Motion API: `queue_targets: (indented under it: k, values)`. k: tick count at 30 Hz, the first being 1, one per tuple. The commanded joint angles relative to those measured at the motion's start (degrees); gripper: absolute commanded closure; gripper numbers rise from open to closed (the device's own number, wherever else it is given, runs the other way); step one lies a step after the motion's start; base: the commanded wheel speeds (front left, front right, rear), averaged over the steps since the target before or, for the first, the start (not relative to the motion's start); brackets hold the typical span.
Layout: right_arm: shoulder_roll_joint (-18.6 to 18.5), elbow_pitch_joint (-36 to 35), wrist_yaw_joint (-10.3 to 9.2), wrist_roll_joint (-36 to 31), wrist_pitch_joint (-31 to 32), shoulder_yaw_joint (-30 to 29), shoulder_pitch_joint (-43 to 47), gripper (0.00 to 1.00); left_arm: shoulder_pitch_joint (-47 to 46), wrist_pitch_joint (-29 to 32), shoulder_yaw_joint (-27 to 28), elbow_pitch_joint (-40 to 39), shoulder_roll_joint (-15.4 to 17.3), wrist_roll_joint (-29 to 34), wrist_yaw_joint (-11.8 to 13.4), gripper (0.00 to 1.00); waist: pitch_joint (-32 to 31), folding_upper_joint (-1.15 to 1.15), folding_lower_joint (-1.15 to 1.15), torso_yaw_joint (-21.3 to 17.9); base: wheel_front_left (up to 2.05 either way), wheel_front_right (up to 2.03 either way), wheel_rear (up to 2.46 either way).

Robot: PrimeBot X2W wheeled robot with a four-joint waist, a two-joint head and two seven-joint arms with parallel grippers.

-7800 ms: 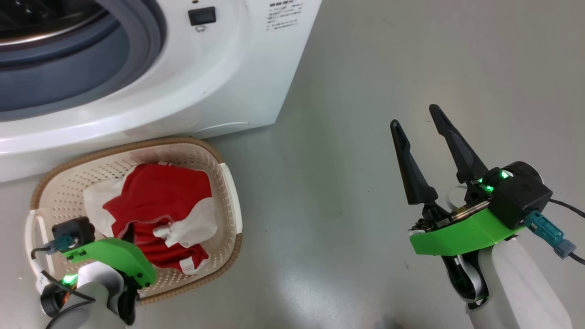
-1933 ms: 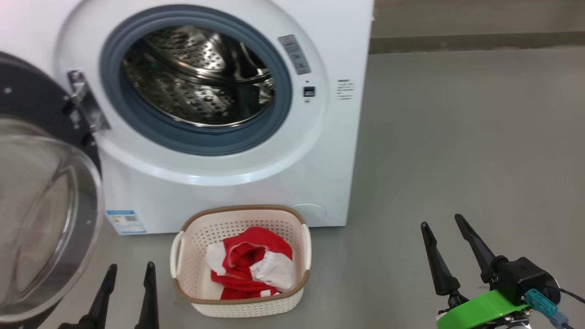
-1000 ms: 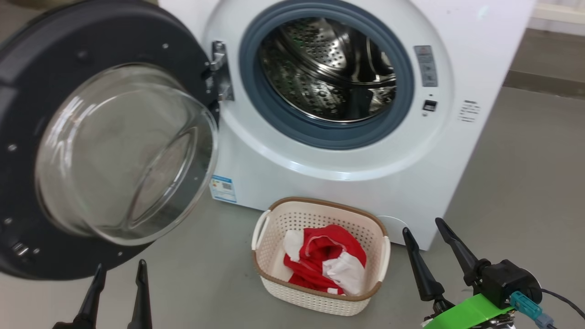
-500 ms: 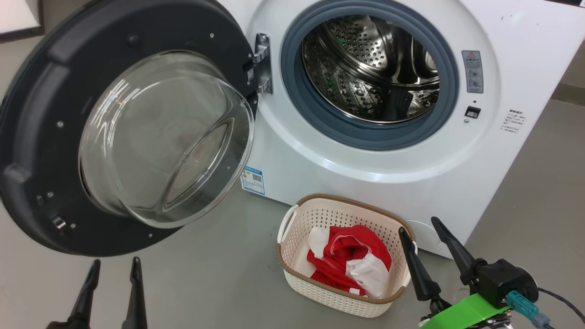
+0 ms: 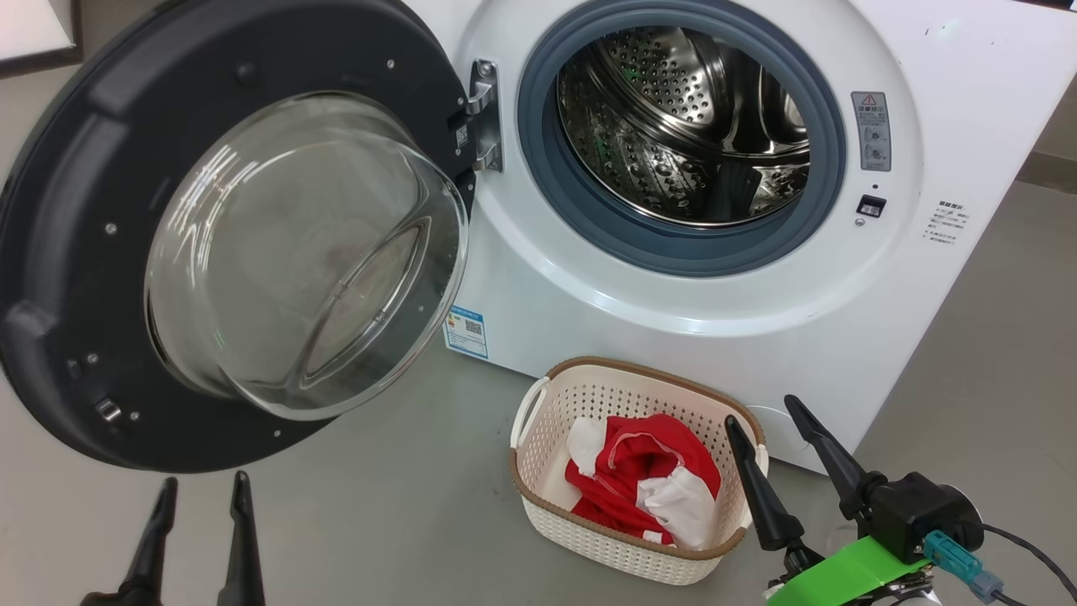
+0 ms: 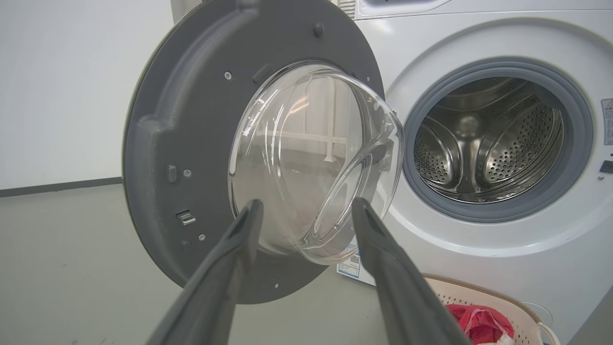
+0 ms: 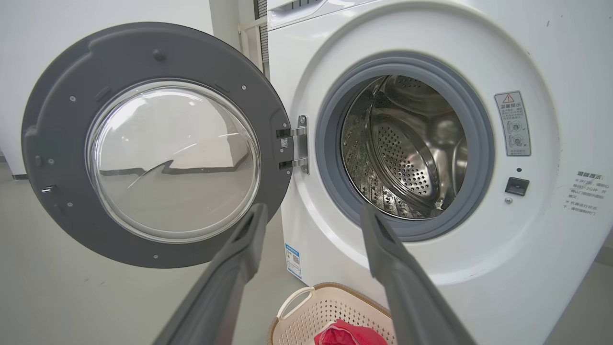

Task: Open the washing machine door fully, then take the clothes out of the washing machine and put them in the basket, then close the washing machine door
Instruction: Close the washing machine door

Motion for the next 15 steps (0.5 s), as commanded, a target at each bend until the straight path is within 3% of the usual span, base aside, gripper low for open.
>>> queue_targets:
  k: [1,2,7,15]
  values:
    - [-0.22,-1.23,0.37,-0.25,-0.37,1.23,-2.30,0.00,-2.01,-0.42,1.75,-1.08,0.88,0.29,0.63,0.69,-0.08,0.00,0.00,-0.09,0.00,0.00,0.00]
    - [-0.22,-1.22,0.37,-0.26,-0.37,1.19,-2.20,0.00,-2.15,-0.43,1.63,-1.01,0.93,0.36,0.67,1.00,-0.13,0.00,0.00,-0.13,0.00,0.00,0.00]
    - [-0.22,-1.23,0.37,-0.54,-0.37,0.75,-1.69,0.00,-5.19,-0.32,1.81,-0.97,1.61,0.63,1.62,1.00,-0.17,0.00,0.00,-0.23,0.00,0.00,0.00]
    - [-0.22,-0.99,0.37,-1.88,-0.37,-0.07,-1.45,0.00,-19.58,1.56,5.34,-2.80,4.82,-1.07,4.11,1.00,0.12,0.00,0.00,-1.27,0.00,0.00,0.00]
